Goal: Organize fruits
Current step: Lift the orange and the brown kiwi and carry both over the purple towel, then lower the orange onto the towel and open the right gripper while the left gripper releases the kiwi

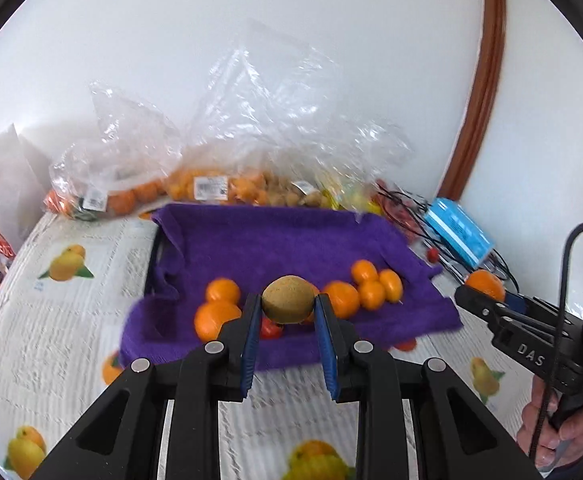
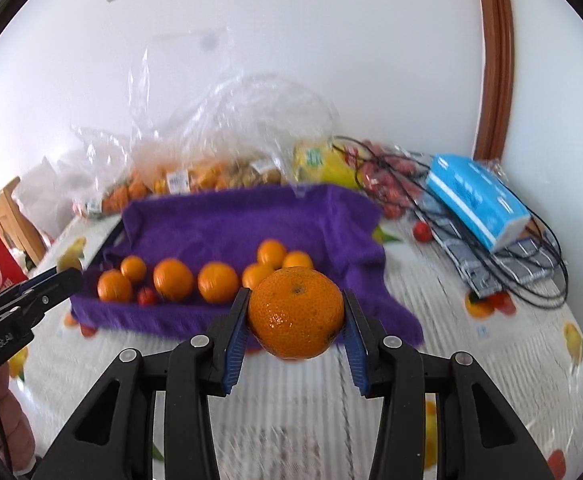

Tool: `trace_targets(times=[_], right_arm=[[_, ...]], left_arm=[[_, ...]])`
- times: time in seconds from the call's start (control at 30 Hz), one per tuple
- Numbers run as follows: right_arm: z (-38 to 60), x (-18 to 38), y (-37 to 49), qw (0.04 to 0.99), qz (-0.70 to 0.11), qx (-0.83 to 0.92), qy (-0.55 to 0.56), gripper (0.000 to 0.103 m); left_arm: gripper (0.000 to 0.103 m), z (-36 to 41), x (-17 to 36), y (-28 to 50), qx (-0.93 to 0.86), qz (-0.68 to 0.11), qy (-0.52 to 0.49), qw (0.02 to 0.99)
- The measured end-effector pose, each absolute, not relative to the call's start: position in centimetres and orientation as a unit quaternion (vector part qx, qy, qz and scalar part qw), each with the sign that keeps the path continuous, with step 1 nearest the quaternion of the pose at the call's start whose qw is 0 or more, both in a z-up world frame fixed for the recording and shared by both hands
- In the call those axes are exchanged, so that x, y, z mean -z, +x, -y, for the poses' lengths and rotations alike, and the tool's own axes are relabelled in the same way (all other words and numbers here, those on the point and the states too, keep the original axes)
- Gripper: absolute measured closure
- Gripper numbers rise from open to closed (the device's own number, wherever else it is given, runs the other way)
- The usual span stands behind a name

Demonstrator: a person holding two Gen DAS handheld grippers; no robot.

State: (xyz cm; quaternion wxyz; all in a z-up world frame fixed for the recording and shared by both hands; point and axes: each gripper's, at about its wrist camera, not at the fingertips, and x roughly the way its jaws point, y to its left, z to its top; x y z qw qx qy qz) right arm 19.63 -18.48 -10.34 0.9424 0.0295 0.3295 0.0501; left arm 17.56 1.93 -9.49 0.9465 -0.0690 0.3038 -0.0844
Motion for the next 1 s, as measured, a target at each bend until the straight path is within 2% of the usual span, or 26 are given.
trace_targets(times=[0.4,0.7,1.0], right_arm=[[17.6,7.9,25.1,0.951,-0.300,-0.068,0.035,0.060],[17.7,12.1,27.8,0.937,-0.335,-0.085,0.044,0.060],[17.8,12.5,27.9,0.940,-0.331,-0.076,0.032,0.060]], left_arm=[[0.078,-5.0,9.0,23.4,0.057,-0.306,-0.109,0.944],[0.077,-4.4,12.8,25.3,0.046,-0.327,-0.094,0.939],[0.077,-4.6,13.9,26.0,0.038,-0.340,-0.091,0.935]])
